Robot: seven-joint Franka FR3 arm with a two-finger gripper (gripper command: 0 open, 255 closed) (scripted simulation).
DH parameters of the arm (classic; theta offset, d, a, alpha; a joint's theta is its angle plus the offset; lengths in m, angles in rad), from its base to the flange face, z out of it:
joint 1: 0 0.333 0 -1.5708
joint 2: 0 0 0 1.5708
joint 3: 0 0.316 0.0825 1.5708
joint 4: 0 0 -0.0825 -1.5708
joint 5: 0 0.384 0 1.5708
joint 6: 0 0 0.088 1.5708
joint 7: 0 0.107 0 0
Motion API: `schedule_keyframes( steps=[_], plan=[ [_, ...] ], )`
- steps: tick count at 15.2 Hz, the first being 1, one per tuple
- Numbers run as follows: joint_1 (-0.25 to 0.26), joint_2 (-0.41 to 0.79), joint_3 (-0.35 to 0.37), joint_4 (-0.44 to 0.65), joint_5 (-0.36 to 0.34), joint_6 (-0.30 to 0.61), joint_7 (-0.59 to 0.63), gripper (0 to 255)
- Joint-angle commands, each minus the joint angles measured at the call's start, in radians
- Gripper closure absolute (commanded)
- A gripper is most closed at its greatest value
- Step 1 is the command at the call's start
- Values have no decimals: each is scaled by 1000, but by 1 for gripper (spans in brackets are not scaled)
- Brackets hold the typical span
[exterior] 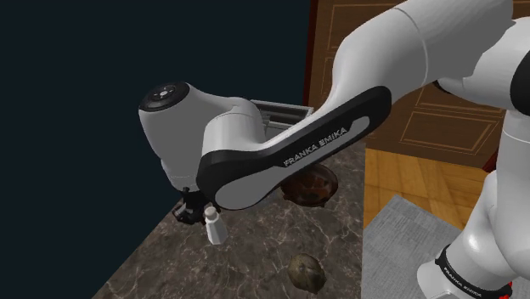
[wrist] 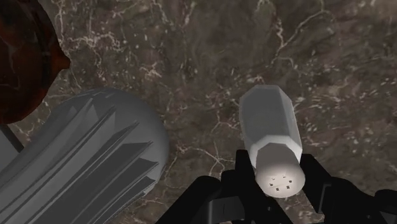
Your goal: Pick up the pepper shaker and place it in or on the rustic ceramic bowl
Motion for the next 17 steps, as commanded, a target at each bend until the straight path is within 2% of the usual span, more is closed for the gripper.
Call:
schedule_keyframes(
  steps=[1, 17],
  plan=[
    [-2, -12, 3, 11, 9, -21, -9, 255],
    [3, -51, 19, 176, 50, -212, -61, 255]
  ],
)
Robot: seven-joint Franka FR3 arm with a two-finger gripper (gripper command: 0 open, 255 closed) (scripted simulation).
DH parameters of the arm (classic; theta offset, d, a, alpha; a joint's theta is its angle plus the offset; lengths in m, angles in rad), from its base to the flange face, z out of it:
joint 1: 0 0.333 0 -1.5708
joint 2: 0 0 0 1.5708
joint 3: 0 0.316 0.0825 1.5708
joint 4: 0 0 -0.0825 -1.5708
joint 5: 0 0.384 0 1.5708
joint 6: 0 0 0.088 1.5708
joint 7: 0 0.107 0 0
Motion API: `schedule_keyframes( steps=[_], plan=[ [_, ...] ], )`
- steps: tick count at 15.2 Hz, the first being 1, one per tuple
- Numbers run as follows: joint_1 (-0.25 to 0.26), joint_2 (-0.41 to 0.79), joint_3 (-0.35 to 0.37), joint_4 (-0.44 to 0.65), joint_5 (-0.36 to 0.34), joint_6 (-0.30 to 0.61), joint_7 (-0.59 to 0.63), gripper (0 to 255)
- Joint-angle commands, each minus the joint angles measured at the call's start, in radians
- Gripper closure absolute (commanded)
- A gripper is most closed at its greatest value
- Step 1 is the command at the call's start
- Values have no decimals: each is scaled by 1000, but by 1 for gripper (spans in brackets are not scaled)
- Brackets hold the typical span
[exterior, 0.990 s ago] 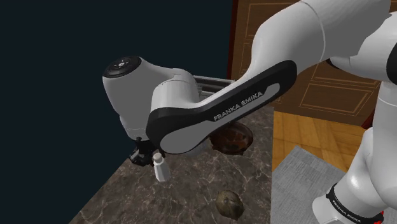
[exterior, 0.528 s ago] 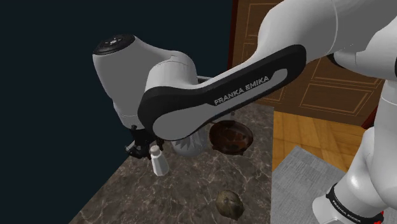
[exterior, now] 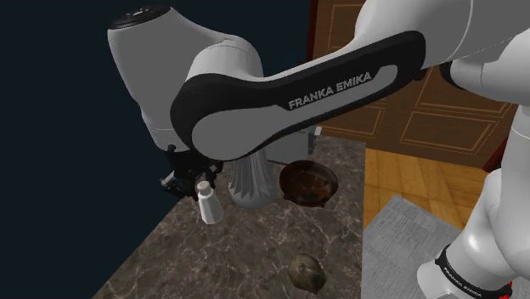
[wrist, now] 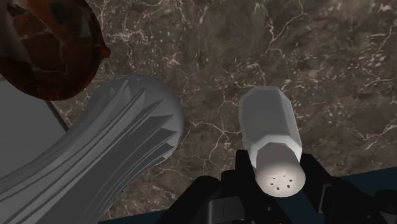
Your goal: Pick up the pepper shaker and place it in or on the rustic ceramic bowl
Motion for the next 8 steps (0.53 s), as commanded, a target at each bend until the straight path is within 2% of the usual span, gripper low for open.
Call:
schedule_keyframes(
  steps=[1, 5, 8],
  plan=[
    [4, 1, 1, 28, 1, -26, -4, 255],
    [9, 2, 3, 77, 4, -74, -12, 255],
    [-64, -121, -3, -64, 70, -26, -79, 255]
  ],
)
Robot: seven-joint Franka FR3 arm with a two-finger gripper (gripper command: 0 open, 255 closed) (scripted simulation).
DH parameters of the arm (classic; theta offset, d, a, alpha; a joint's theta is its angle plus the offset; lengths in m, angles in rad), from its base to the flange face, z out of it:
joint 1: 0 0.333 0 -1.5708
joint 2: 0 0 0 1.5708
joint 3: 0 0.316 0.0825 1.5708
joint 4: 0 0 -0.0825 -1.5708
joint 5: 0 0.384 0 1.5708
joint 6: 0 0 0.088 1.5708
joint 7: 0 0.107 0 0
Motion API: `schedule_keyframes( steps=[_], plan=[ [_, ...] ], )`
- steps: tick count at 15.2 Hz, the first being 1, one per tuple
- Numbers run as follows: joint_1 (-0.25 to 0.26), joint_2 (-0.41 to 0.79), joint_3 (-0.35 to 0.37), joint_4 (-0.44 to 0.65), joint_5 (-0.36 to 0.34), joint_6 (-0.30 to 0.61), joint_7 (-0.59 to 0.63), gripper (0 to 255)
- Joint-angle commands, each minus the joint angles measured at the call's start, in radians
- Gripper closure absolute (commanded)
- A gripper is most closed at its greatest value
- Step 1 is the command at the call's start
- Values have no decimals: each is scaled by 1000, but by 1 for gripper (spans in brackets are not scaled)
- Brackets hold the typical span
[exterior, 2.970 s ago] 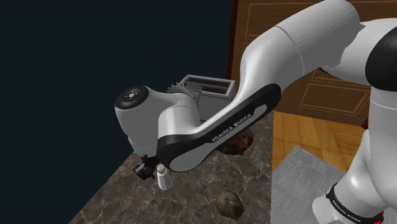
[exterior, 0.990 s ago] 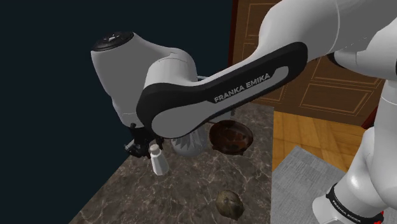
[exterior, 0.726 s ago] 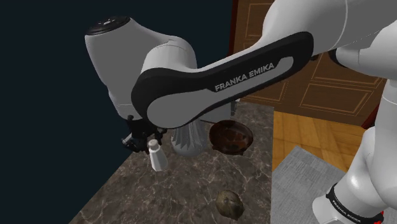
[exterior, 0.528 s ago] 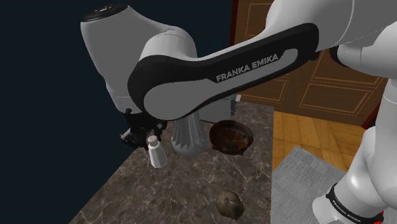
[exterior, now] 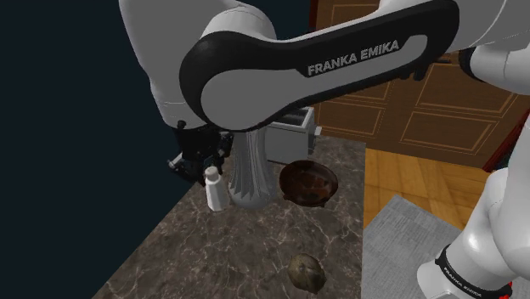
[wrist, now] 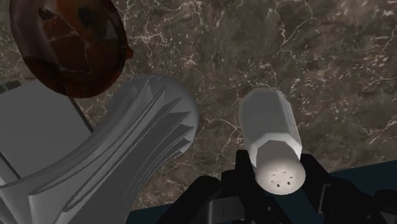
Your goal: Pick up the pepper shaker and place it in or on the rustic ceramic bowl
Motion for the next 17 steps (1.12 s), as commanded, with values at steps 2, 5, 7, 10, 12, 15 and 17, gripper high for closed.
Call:
schedule_keyframes(
  steps=[2, 5, 7, 10, 12, 15, 17],
  plan=[
    [-66, -123, -15, -135, 69, 45, -78, 255],
    [-110, -233, -47, -245, 131, 73, -161, 255],
    [-132, -301, -73, -309, 167, 86, -218, 255],
    [-155, -394, -121, -395, 210, 97, -303, 255],
    [-166, -450, -156, -446, 232, 100, -358, 255],
    [-182, -526, -210, -513, 254, 100, -439, 255],
    [-192, -572, -248, -551, 262, 98, -491, 255]
  ],
)
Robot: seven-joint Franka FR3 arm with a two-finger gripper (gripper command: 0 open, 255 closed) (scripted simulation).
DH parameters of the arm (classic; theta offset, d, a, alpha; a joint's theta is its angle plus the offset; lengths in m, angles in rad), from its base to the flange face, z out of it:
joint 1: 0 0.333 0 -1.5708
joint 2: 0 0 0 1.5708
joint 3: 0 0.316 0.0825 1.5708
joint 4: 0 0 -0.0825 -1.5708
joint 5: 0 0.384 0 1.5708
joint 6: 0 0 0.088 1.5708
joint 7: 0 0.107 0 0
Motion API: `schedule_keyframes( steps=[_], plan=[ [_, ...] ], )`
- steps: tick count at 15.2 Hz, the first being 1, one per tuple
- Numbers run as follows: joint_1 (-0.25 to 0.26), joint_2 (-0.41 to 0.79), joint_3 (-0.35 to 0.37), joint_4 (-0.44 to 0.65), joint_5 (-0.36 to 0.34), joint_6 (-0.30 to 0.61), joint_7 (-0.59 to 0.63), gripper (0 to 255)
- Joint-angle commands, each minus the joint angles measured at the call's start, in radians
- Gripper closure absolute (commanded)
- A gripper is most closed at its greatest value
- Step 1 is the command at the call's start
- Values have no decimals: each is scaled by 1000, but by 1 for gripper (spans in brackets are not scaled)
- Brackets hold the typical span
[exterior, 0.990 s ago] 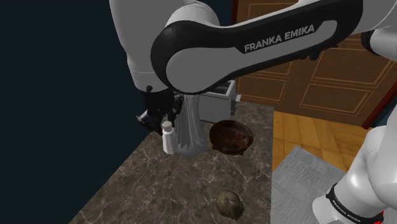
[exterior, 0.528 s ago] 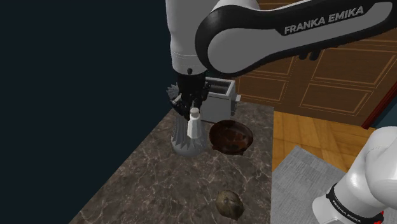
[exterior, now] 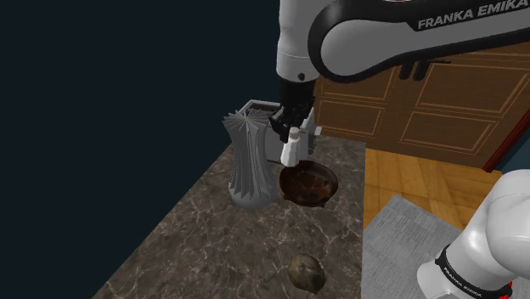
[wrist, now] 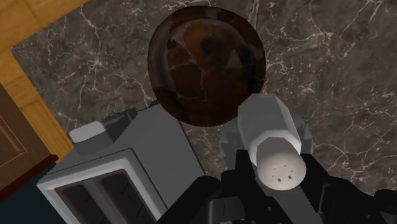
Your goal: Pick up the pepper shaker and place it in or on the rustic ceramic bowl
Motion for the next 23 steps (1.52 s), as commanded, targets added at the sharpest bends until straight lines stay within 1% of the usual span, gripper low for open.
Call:
schedule_keyframes(
  steps=[1, 5, 23],
  plan=[
    [-10, -52, -39, -39, 9, -8, -56, 255],
    [-33, -128, -118, -99, 8, -18, -159, 255],
    [-30, -99, -102, -317, 4, 228, -134, 255]
  ],
)
